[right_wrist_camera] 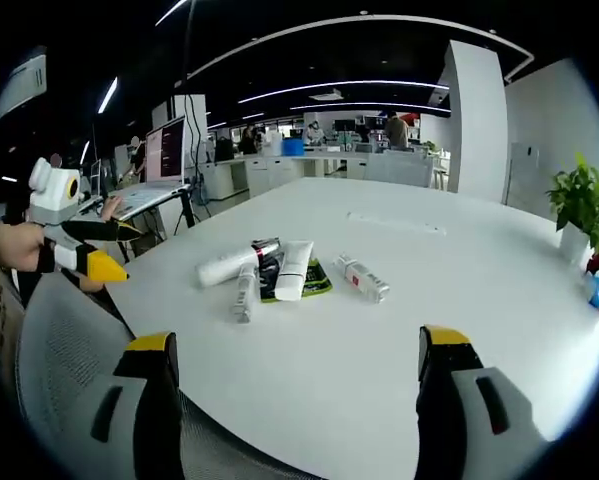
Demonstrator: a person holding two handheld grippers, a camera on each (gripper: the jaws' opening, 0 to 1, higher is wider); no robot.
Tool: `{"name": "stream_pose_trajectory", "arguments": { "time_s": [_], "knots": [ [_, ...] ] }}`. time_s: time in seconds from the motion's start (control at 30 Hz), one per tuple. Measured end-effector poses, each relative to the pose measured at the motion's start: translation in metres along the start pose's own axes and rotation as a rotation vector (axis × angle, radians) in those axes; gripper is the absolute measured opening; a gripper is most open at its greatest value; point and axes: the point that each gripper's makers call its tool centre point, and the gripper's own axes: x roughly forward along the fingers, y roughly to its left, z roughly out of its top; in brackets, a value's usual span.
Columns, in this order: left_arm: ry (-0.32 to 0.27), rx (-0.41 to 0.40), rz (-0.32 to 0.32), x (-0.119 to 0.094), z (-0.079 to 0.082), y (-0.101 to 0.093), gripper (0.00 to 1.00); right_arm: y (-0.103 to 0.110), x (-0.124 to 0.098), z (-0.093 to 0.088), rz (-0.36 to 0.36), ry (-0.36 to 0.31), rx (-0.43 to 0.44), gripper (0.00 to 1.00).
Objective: Arrange the skincare products in the storage area until every visible bottle or jar stands upright without overlapping.
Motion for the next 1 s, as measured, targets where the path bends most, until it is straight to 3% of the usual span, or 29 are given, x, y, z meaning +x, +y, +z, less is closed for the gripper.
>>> {"name": "stream_pose_trajectory", "arguments": {
  "time_s": [1.0],
  "knots": [
    [0.079,0.005,-0.008,0.014,-0.008,0.006,0.9,-0.001,0.001,-0.003,-0.009,0.018,-0.014,1.0]
  ]
}}
